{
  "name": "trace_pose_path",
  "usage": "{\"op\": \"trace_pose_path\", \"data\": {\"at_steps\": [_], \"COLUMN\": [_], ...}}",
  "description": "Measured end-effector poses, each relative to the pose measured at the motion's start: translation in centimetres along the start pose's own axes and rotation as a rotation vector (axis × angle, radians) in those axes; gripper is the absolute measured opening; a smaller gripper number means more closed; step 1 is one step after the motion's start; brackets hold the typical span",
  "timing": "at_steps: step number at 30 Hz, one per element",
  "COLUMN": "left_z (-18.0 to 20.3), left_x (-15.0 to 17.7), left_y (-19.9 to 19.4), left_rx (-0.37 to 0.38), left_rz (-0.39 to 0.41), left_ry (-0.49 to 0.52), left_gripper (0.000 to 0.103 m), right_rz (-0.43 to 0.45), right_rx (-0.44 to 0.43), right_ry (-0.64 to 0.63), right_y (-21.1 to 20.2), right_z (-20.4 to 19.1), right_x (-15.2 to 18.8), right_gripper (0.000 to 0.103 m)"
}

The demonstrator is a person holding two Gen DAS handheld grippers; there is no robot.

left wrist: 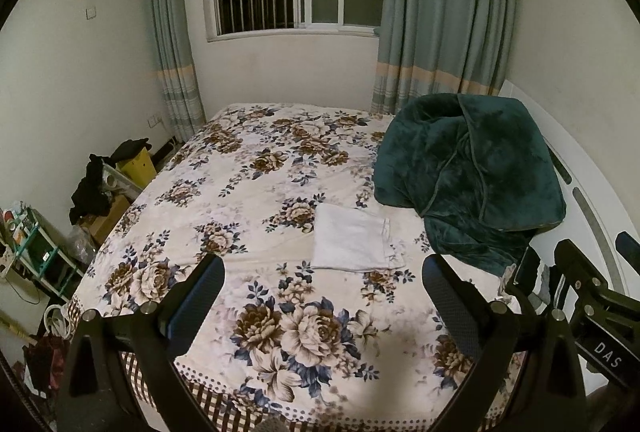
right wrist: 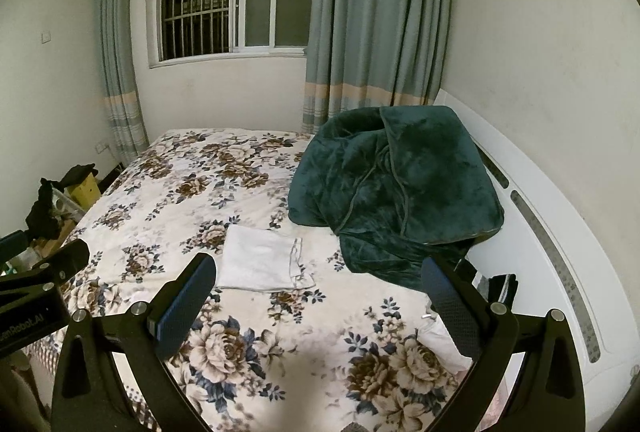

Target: Fold small clothes

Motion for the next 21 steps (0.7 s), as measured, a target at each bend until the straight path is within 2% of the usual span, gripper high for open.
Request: {"op": "trace_pose_path", "data": {"at_steps": [21], "left_z": [-0.3], "left_x": [0.4], "left_y": [-1.2], "left_rx": [-0.011], "left_rz": [0.016], "left_ry": [-0.007], "left_gripper": [0.101], "right_rz": [0.015], "right_rx": [-0.012], "right_ry": [-0.002], "right_y": [-0.8], "right_z": [-0.9], "right_x": [0.1], "right_gripper": [0.103]}}
Point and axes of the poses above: each gripper's, at about its wrist camera, not at the fingertips, and y roughly the way its jaws point, z to its right, x to its underside, the point moved 1 cm from there along y, roughly the way its jaws point
